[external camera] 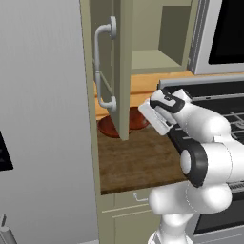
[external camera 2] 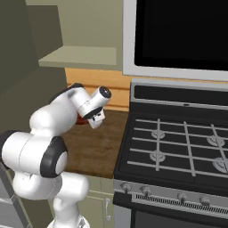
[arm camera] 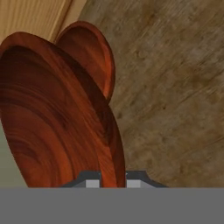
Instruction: Pick up the bowls on the counter and stack them on top of one another in the open cabinet. Place the smaller bowl on top of the larger bowl.
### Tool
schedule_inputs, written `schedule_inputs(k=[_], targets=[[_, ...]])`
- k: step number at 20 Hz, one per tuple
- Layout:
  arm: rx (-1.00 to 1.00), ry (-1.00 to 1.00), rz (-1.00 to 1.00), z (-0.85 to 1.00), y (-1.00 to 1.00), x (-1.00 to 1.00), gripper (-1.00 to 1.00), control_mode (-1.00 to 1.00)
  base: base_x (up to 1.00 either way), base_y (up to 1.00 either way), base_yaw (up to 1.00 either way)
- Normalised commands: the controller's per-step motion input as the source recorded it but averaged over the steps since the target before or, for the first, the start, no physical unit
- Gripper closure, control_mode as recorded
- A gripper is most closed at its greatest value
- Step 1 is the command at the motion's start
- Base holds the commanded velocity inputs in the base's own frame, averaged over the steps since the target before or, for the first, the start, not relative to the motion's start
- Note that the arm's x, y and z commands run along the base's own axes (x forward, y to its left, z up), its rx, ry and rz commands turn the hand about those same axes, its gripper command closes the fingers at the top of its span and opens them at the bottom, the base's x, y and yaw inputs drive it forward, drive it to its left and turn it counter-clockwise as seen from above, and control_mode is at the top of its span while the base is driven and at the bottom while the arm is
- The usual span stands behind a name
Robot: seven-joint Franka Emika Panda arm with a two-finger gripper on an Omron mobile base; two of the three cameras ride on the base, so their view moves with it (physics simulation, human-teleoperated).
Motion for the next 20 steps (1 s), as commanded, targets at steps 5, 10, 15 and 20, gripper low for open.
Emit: schedule_inputs(k=[5,10,15,20], targets=[[0.0,0.02,-0.01,-0.11,0.13,0.44,1.0,-1.0,0.0,0.0,0.0],[-0.04,0.07,-0.01,-0.28,0.27,0.38,1.0,-1.0,0.0,0.0,0.0],[-0.01,0.01,0.0,-0.06,0.3,0.45,1.0,-1.0,0.0,0.0,0.0],[-0.02,0.01,-0.01,-0.2,0.22,0.47,1.0,-1.0,0.0,0.0,0.0]])
